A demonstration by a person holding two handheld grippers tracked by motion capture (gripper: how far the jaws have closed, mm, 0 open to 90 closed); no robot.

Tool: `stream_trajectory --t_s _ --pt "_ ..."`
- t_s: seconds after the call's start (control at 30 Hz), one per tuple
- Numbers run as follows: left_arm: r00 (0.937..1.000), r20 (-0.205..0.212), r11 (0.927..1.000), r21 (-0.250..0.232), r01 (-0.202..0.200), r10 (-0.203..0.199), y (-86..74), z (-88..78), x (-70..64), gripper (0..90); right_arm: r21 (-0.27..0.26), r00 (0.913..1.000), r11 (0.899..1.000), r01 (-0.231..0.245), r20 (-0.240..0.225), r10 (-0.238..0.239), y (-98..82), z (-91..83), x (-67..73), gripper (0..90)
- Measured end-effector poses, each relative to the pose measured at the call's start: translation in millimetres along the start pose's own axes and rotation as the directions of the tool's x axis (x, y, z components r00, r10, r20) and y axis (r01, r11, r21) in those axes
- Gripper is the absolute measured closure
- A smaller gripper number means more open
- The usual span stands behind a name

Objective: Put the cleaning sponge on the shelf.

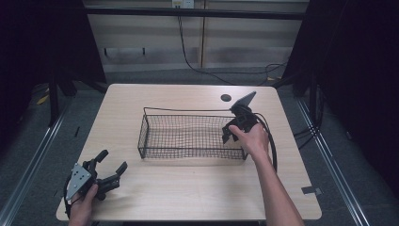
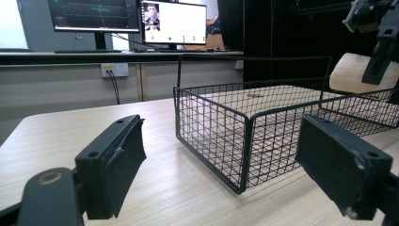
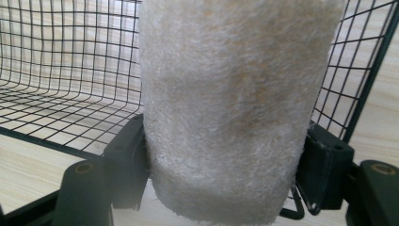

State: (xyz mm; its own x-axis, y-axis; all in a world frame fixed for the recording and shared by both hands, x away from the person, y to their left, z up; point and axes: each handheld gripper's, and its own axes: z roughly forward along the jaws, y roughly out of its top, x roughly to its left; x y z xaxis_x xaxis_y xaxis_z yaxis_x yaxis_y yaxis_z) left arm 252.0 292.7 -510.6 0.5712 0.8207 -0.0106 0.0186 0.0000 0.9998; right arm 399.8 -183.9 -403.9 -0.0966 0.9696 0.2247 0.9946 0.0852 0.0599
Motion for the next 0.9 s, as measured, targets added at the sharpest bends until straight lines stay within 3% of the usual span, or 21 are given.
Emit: stream_trajectory --t_s 0.37,0.9 --pt "1.0 -0.001 1.0 0.001 -0.005 0.005 0.1 -0.1 0.3 15.7 0.026 0.9974 0.998 -0.05 0.054 0.048 0.5 10.5 -1.2 28.7" --pt "1.0 -0.001 1.0 0.001 -0.005 0.005 0.1 -0.1 0.3 15.7 0.05 0.9952 0.996 -0.072 0.071 0.068 1.2 31.7 -1.4 28.5"
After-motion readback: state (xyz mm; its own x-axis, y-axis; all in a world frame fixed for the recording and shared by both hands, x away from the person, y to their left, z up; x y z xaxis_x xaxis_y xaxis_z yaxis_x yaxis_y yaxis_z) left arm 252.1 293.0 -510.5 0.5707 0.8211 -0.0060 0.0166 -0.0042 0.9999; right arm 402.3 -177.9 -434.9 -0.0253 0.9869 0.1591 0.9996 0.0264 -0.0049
